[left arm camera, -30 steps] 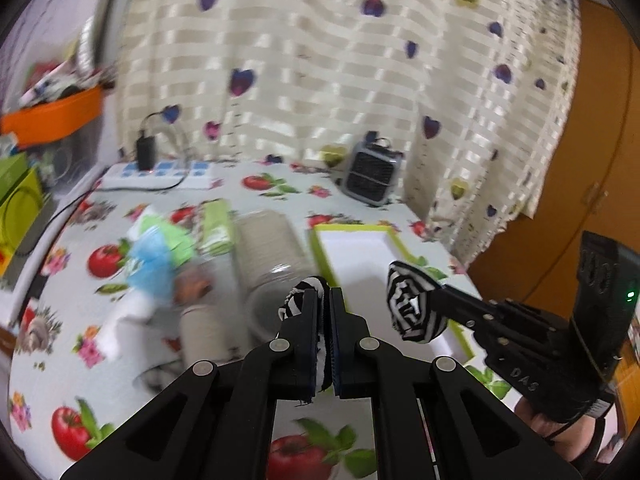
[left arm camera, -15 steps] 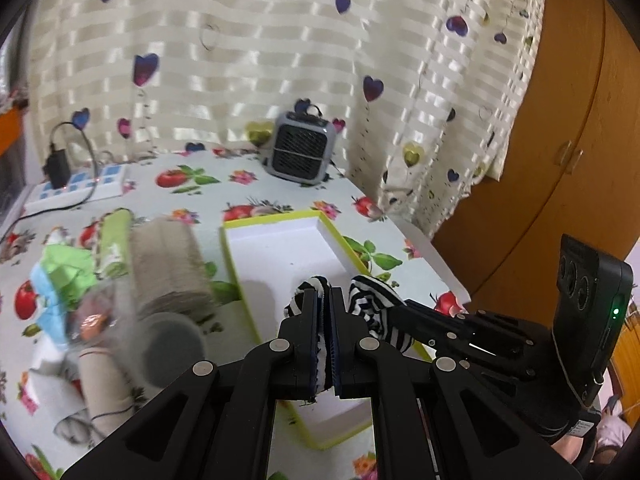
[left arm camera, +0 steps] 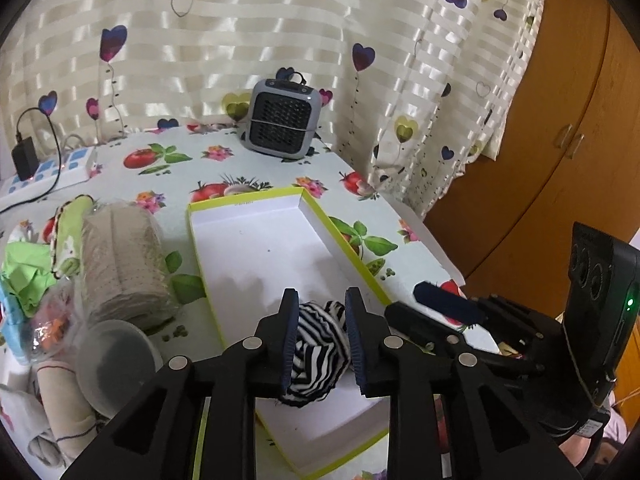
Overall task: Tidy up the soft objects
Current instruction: 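Carry both striped socks over the lime-rimmed box and lower them inside, then open both tools to release the striped socks into the box, then move both tools back toward the grey sock and white rolled sock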
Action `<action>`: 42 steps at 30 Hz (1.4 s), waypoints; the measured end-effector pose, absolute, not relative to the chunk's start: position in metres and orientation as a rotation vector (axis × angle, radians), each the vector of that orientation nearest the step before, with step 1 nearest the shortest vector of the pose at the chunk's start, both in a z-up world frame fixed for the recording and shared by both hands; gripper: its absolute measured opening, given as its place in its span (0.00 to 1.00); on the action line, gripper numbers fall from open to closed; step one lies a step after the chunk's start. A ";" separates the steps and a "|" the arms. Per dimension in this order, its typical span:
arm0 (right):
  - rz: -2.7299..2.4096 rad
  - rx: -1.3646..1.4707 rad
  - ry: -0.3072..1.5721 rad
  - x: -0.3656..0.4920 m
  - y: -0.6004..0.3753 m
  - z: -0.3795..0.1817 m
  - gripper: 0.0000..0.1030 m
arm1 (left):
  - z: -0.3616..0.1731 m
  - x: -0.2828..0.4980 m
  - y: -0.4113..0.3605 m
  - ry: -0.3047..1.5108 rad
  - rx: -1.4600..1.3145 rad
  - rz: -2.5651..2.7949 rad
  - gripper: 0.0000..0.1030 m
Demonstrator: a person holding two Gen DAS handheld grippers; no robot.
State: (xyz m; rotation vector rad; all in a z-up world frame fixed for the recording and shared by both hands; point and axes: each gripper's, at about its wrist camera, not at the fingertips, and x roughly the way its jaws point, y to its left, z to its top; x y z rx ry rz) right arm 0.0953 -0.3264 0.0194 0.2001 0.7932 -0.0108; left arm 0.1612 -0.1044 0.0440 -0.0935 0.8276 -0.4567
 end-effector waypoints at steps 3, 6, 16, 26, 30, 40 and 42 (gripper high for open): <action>-0.012 0.197 0.783 0.092 -0.326 0.025 0.38 | 0.049 0.151 -0.098 0.809 -0.089 -0.445 0.22; -0.002 0.185 0.778 0.085 -0.322 0.030 0.38 | 0.050 0.140 -0.091 0.801 -0.089 -0.426 0.22; 0.054 0.149 0.819 0.066 -0.296 0.026 0.38 | 0.044 0.098 -0.063 0.793 -0.075 -0.349 0.22; 0.125 0.081 0.814 0.060 -0.257 0.035 0.38 | 0.036 0.076 -0.032 0.802 -0.106 -0.272 0.22; 0.157 0.059 0.815 0.060 -0.243 0.034 0.38 | 0.030 0.073 -0.017 0.821 -0.140 -0.248 0.22; 0.185 0.042 0.815 0.061 -0.229 0.036 0.38 | 0.026 0.069 -0.002 0.826 -0.160 -0.213 0.22; 0.191 0.037 0.815 0.062 -0.227 0.036 0.38 | 0.026 0.069 0.001 0.826 -0.163 -0.206 0.22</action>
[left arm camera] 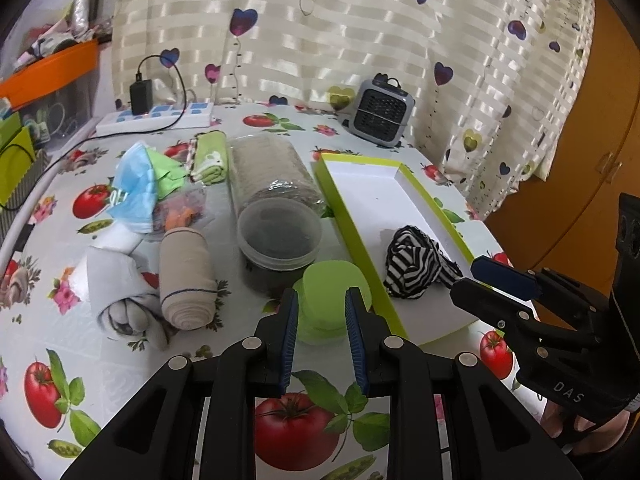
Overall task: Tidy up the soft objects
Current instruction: 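Move both tools back toward the grey sock and white rolled sock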
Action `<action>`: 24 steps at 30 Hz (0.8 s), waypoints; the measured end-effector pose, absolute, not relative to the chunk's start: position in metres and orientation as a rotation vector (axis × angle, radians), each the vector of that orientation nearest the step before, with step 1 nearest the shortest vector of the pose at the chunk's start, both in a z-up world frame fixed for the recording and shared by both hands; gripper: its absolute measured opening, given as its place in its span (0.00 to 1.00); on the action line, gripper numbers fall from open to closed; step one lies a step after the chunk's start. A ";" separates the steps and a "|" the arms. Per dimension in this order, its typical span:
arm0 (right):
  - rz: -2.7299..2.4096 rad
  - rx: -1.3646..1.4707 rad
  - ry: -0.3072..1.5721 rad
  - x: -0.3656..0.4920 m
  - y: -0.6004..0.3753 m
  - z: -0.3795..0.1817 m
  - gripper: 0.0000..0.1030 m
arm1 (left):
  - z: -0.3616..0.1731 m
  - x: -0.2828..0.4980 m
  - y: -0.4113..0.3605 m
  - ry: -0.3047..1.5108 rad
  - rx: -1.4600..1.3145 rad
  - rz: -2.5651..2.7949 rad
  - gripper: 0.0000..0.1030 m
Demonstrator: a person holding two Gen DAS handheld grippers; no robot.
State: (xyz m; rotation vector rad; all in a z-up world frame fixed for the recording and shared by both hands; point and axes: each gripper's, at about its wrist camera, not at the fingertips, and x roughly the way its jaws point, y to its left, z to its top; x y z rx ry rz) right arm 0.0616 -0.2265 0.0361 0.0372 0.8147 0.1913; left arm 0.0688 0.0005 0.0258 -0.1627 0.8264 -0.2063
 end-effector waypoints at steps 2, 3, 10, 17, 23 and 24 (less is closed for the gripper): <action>0.200 0.031 0.815 0.062 -0.224 0.036 0.38 | 0.025 0.068 0.003 0.827 -0.168 -0.199 0.22; 0.205 0.028 0.815 0.062 -0.223 0.036 0.38 | 0.024 0.068 0.005 0.828 -0.172 -0.193 0.22; 0.223 0.015 0.812 0.065 -0.216 0.038 0.38 | 0.023 0.068 0.017 0.830 -0.192 -0.162 0.22; 0.246 -0.002 0.802 0.069 -0.207 0.042 0.38 | 0.023 0.067 0.032 0.824 -0.218 -0.135 0.22; 0.291 -0.018 0.790 0.074 -0.194 0.045 0.38 | 0.021 0.066 0.049 0.823 -0.248 -0.095 0.22; 0.296 -0.020 0.790 0.075 -0.193 0.044 0.38 | 0.020 0.066 0.052 0.824 -0.252 -0.088 0.22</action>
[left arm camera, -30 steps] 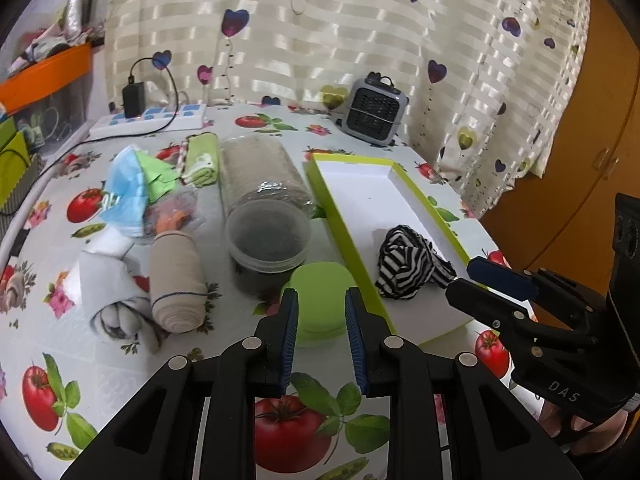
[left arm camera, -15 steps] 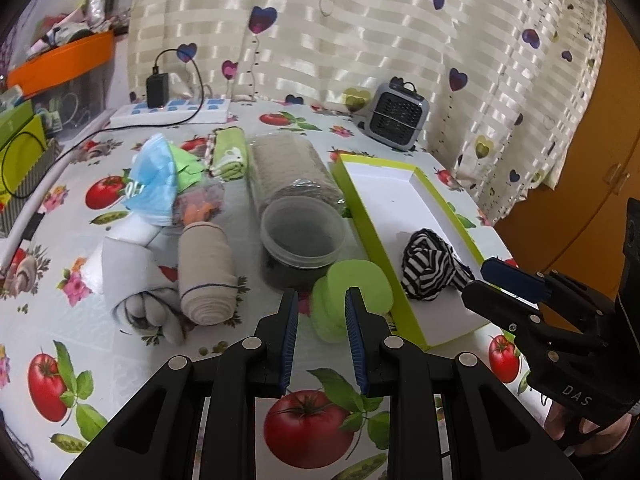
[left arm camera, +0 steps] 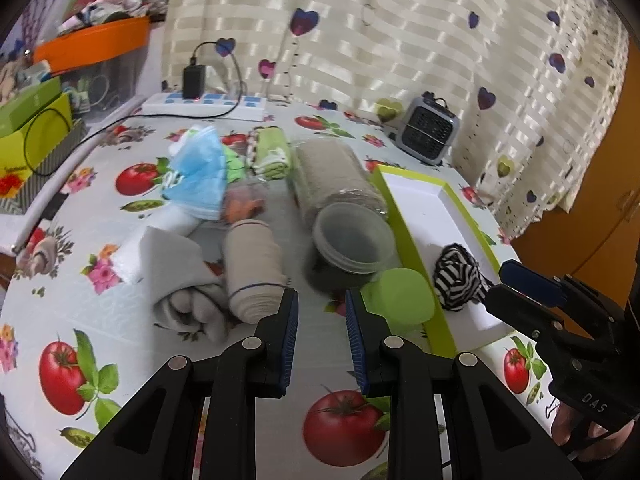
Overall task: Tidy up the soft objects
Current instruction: 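Move both tools back toward the grey sock and white rolled sock, then grasp the grey sock with the left tool while the right tool grasps the white rolled sock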
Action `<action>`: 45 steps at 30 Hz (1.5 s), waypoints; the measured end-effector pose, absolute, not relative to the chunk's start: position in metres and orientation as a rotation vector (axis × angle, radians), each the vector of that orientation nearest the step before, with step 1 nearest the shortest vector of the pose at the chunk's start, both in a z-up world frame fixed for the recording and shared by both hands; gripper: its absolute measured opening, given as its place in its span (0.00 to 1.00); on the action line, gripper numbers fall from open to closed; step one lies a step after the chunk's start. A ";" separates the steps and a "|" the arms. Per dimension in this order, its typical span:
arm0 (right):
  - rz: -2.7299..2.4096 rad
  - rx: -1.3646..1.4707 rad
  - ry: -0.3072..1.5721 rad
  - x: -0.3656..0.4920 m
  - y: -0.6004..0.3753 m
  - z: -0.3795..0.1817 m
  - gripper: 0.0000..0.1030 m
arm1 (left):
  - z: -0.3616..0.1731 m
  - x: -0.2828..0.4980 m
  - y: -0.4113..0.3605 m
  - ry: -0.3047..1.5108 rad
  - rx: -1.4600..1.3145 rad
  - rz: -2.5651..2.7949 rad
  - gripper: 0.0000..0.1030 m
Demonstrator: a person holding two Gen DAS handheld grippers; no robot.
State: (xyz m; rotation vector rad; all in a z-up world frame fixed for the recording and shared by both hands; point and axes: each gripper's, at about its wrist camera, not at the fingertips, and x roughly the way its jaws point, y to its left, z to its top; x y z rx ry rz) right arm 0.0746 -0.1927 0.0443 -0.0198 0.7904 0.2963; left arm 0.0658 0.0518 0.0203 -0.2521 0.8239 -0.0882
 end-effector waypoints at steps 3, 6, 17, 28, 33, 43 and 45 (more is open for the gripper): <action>0.325 -0.024 0.790 0.077 -0.185 0.043 0.39 | 0.019 0.065 0.060 0.825 -0.264 -0.071 0.22; 0.350 -0.029 0.791 0.080 -0.177 0.043 0.39 | 0.016 0.063 0.070 0.827 -0.278 -0.047 0.22; 0.443 -0.021 0.822 0.096 -0.143 0.036 0.39 | 0.008 0.059 0.120 0.820 -0.340 0.089 0.23; 0.489 0.002 0.912 0.127 -0.101 0.011 0.44 | -0.008 0.070 0.152 0.824 -0.409 0.134 0.36; 0.473 -0.013 0.956 0.137 -0.088 -0.004 0.45 | -0.020 0.079 0.156 0.847 -0.462 0.096 0.37; 0.425 -0.007 1.026 0.153 -0.080 -0.023 0.45 | -0.023 0.086 0.161 0.821 -0.540 0.043 0.42; 0.414 -0.003 1.030 0.156 -0.080 -0.024 0.45 | -0.025 0.089 0.160 0.829 -0.539 0.042 0.42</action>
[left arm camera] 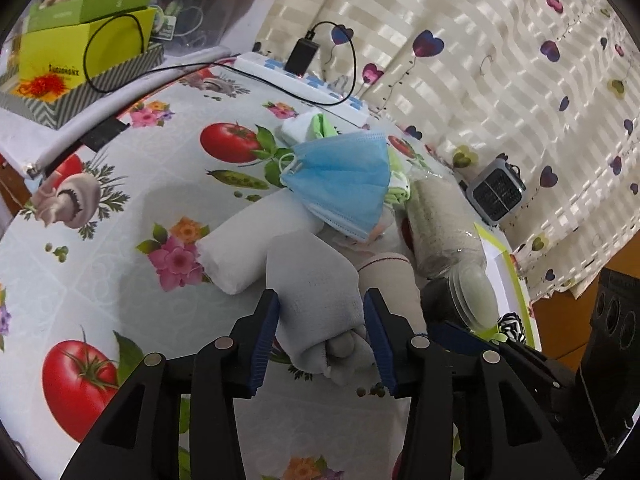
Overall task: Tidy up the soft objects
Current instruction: 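Grasp the grey sock with the left tool while the right tool grasps the white rolled sock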
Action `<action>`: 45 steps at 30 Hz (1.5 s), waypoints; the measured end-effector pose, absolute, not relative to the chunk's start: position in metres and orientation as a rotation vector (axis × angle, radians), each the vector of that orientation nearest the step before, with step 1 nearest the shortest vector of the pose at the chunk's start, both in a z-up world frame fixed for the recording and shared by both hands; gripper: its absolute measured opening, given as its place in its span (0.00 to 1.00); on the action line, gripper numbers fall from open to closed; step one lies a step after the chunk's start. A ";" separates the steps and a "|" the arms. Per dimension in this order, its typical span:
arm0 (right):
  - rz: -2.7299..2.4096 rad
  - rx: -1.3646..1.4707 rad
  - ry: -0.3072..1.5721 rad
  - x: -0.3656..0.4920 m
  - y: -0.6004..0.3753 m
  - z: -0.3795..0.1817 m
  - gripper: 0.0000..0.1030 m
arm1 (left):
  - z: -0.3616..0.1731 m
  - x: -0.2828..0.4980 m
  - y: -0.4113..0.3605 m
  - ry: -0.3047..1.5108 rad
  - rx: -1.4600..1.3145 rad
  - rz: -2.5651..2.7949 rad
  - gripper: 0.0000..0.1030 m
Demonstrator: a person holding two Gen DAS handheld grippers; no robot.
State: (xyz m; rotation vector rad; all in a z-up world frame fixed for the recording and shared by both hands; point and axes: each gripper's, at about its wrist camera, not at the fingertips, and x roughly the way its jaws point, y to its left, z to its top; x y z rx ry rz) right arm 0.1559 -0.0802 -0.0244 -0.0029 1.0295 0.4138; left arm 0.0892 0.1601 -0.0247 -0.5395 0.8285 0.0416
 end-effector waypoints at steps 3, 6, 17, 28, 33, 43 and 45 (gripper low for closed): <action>0.400 0.001 1.031 0.159 -0.079 -0.027 0.45 | -0.030 0.093 0.160 0.844 -0.550 0.042 0.42; 0.384 -0.012 1.032 0.162 -0.076 -0.028 0.45 | -0.034 0.095 0.162 0.859 -0.562 0.042 0.43; 0.334 -0.159 1.042 0.168 -0.058 -0.036 0.46 | -0.050 0.106 0.163 0.901 -0.626 -0.014 0.46; 0.377 -0.242 1.011 0.161 -0.049 -0.038 0.38 | -0.042 0.089 0.161 0.870 -0.569 0.013 0.30; 0.404 -0.222 0.999 0.151 -0.052 -0.034 0.37 | -0.032 0.075 0.157 0.843 -0.519 0.034 0.30; 0.459 -0.138 0.918 0.127 -0.064 -0.007 0.37 | -0.001 0.050 0.150 0.784 -0.437 0.095 0.30; 0.466 -0.123 0.895 0.122 -0.067 0.000 0.37 | 0.006 0.045 0.146 0.771 -0.410 0.113 0.30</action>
